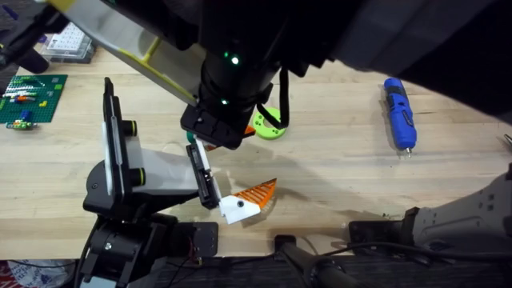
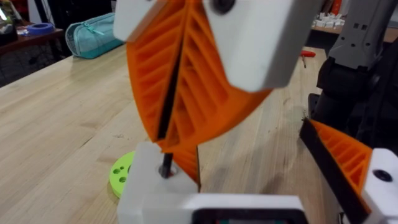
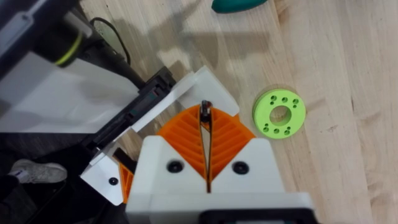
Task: Pick up the gripper from the table and insert it into the empty holder that is missing its gripper. Then pick up a screw, insert it into the mounting hole, and use the screwdriver to tighten it. Finally, clean up the table by picking up the vegetable and placing it into the bucket.
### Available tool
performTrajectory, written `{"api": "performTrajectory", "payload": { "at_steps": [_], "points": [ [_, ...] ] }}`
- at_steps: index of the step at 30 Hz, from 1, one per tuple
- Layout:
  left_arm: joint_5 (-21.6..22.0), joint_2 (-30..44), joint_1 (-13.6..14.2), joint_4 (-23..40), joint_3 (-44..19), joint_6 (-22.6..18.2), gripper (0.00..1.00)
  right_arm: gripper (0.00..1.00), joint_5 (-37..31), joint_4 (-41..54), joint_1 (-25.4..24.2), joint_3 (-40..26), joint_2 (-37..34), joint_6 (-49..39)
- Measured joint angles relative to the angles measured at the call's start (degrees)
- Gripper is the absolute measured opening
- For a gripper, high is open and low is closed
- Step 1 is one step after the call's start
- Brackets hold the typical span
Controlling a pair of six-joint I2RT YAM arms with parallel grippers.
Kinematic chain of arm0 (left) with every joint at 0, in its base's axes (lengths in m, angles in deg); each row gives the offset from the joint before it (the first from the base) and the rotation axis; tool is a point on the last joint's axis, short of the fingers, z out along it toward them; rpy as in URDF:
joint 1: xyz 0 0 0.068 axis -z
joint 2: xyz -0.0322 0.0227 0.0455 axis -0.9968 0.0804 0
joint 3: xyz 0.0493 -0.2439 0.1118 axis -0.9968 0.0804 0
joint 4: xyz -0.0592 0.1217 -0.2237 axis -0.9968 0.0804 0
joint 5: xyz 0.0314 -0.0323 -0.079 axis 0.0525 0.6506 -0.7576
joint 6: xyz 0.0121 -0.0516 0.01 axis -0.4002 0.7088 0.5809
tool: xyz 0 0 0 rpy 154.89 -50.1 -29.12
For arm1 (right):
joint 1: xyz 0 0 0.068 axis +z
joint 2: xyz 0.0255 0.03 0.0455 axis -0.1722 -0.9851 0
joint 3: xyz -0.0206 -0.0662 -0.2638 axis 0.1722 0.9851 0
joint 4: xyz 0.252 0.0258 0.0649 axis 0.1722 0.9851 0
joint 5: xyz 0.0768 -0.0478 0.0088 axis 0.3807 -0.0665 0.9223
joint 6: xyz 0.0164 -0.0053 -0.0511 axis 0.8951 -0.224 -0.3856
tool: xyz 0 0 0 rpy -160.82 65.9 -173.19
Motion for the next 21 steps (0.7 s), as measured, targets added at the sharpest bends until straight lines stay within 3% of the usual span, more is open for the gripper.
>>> {"api": "performTrajectory", "payload": {
  "at_steps": [21],
  "points": [
    [-0.2, 0.0, 0.0, 0.3, 0.0, 0.2, 0.988, 0.009, 0.0, 2.1, 0.0, -1.9, 0.0, 0.0]
  ]
}}
